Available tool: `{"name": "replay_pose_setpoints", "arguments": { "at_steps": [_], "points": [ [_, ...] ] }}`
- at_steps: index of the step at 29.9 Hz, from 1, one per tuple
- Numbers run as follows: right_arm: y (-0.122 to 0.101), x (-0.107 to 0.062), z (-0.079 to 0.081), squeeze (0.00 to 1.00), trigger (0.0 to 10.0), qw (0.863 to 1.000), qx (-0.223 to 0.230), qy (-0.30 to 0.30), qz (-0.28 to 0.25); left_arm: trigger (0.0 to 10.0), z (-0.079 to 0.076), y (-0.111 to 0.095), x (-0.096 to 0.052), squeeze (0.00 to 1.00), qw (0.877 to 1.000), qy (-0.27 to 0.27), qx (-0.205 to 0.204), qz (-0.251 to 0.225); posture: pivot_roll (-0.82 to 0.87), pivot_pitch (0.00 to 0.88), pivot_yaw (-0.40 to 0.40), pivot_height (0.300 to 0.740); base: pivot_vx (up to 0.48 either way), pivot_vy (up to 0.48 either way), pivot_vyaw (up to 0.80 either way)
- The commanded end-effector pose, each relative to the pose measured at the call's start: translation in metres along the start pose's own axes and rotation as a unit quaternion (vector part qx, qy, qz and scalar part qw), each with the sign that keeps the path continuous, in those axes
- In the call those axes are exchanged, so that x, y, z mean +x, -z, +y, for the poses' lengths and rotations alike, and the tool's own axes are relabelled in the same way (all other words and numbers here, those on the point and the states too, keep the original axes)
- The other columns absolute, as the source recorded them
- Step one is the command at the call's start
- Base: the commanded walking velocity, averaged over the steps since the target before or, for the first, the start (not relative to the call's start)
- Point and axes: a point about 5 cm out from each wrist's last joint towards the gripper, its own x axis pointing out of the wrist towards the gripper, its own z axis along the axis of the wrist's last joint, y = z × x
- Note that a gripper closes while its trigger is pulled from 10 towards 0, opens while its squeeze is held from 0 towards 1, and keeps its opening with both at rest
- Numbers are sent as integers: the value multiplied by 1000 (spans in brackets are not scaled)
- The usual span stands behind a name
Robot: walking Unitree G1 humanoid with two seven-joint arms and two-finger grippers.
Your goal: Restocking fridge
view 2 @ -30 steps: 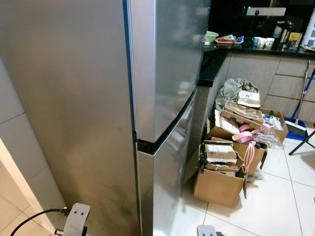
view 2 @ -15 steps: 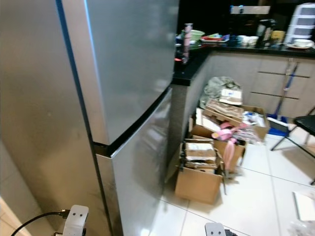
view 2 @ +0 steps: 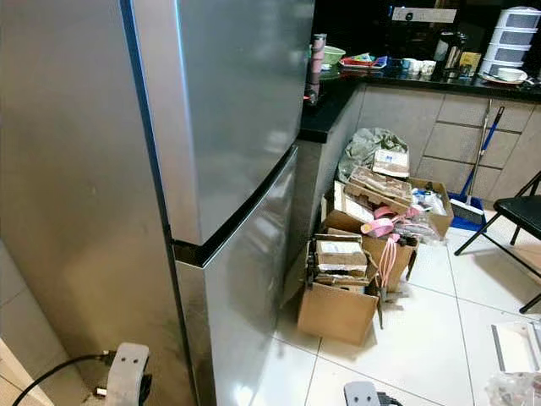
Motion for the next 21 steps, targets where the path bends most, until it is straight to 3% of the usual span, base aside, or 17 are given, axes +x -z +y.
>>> {"name": "replay_pose_setpoints", "arguments": {
  "at_steps": [1, 6, 12, 13, 15, 16, 21],
  "points": [
    [-1, 0, -4, 0, 10000, 1000, -6, 3, -1, 0, 8, -1, -1, 0, 1000, -9, 1, -2, -90, 113, -38, 740, 0, 0, 0],
    [-3, 0, -6, 0, 10000, 1000, -8, 4, -2, 0, 4, -11, 3, 0, 999, 3, -25, -26, -98, 116, -40, 740, 0, 0, 0],
    [-2, 0, -7, 0, 10000, 1000, -10, 4, -1, 0, -1, -18, 5, 0, 999, 21, -26, -43, -103, 114, -41, 740, 0, 0, 0],
    [-1, -1, -9, 0, 10000, 1000, -11, 5, 0, 980, -5, -23, 7, 0, 998, 34, -22, -54, -103, 114, -41, 740, 0, 0, 0],
    [-1, -1, -9, 0, 10000, 1000, -11, 5, 0, 980, -5, -23, 7, 0, 998, 34, -22, -54, -103, 114, -41, 740, 0, 0, 0],
    [1, -2, -10, 0, 10000, 1000, -12, 7, 2, 10000, -10, -29, 9, 0, 996, 49, -22, -65, -108, 112, -37, 740, 0, 0, 0],
    [3, -3, -11, 0, 10000, 1000, -15, 10, 3, 10000, -20, -39, 12, 0, 993, 80, -14, -87, -111, 112, -35, 740, 0, 0, 0]
  ]
}}
